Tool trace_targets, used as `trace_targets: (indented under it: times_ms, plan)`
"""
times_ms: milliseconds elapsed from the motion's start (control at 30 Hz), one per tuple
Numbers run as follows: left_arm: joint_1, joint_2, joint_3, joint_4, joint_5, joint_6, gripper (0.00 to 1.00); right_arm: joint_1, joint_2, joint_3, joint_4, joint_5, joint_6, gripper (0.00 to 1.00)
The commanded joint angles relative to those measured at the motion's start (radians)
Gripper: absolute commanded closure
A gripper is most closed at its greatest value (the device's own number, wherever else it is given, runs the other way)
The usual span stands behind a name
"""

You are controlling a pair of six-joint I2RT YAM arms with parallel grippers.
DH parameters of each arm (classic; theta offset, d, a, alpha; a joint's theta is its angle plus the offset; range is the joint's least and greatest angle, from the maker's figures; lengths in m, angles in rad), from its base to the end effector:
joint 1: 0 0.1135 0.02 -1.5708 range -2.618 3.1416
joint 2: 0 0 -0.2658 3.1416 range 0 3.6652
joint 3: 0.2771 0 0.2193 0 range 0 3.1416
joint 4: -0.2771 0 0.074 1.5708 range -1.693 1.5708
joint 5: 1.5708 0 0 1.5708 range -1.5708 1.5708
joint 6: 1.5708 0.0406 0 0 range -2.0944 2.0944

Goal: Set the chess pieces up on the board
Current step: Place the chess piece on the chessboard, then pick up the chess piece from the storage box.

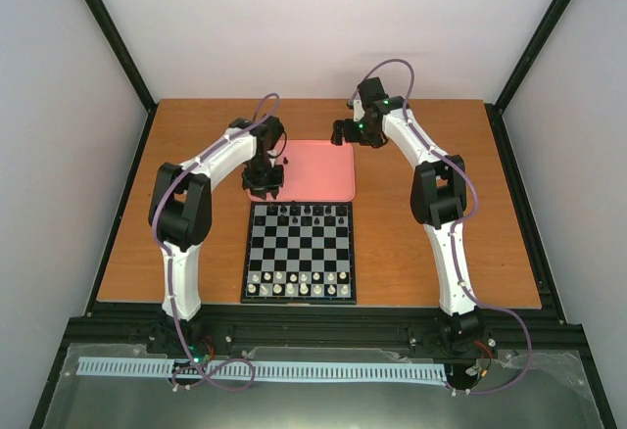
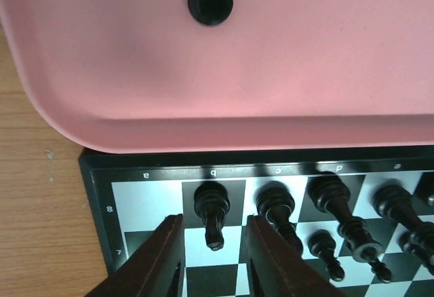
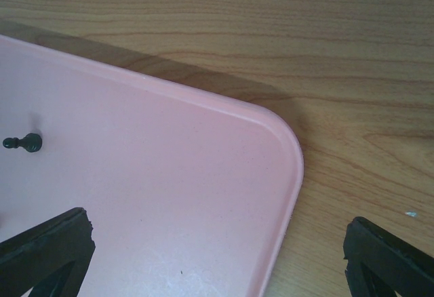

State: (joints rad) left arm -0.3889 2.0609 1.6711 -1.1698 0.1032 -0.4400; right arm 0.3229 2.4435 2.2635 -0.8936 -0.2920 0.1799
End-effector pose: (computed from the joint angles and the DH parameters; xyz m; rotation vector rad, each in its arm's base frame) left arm 0.3355 -0.1420 0.2090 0.0784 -3.1055 0.1539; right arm 0.4664 0.1684 0.2064 -0.2912 2.6656 0.5508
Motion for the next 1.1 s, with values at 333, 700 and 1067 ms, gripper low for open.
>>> trace_targets:
  times_ms: [333,700,1067]
  plan:
    - [0.039,0.150,0.290,-0.054,-0.021,0.051,0.66,0.000,0.023,0.045,0.001,-0.005,-0.015,0.00]
    - [0.063,0.261,0.388,-0.053,-0.028,0.057,0.64,0.000,0.029,0.045,-0.002,-0.012,-0.017,0.00]
    - [0.065,0.287,0.388,-0.044,-0.022,0.061,0.71,-0.005,0.047,0.061,-0.001,-0.021,-0.011,0.00]
